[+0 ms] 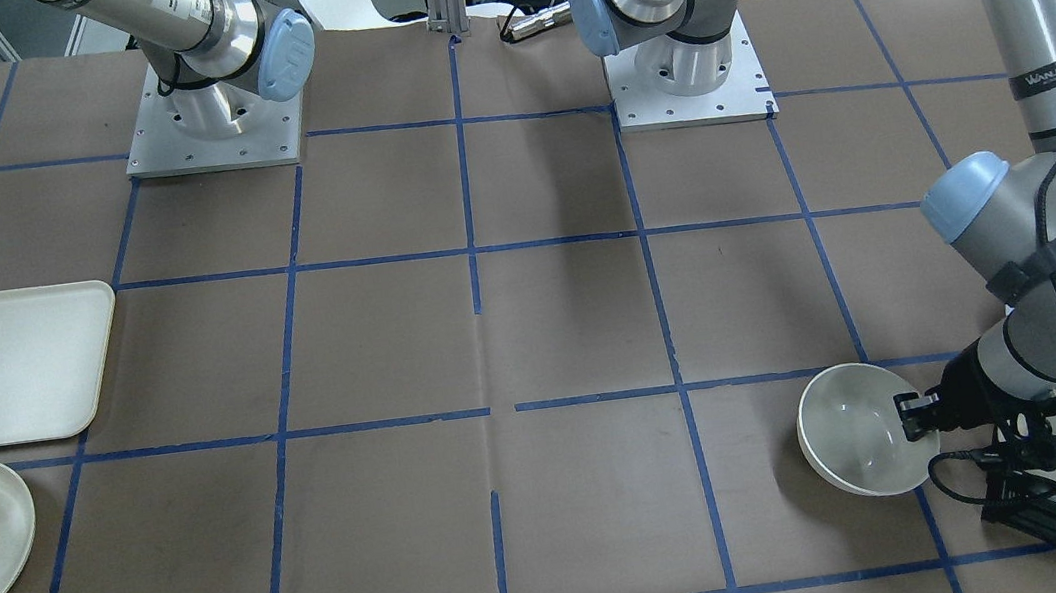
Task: Place bowl and put lemon in it
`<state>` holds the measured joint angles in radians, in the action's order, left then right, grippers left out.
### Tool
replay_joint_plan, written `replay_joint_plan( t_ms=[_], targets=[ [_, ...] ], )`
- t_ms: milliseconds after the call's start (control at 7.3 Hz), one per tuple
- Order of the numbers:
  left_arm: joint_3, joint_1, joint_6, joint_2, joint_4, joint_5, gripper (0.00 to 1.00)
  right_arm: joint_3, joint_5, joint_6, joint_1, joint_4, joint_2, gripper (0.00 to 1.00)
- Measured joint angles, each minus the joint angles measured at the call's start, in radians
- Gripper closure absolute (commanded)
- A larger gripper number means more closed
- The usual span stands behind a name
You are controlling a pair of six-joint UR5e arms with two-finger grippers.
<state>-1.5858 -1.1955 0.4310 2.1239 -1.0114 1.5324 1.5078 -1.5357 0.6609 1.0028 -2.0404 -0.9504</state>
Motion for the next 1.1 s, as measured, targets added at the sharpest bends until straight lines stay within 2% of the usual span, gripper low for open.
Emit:
replay_joint_plan(
  t_ms=[411,685,822,1096],
  targets=[
    [0.032,-0.008,-0.001,-0.032,-0.087,0.001,1.00,-0.013,0.006,0.003,0.013,0.006,-0.020,0.72],
    [0.033,-0.058,-0.017,-0.076,-0.164,-0.044,1.00,-0.018,0.003,0.004,0.022,0.071,-0.112,0.71],
    [0.025,-0.122,-0.064,-0.102,-0.181,-0.089,1.00,-0.019,0.002,0.005,0.023,0.136,-0.184,0.71],
    [0.017,-0.322,-0.314,-0.131,-0.176,-0.135,1.00,-0.016,-0.002,0.002,0.023,0.293,-0.350,0.71]
  ],
)
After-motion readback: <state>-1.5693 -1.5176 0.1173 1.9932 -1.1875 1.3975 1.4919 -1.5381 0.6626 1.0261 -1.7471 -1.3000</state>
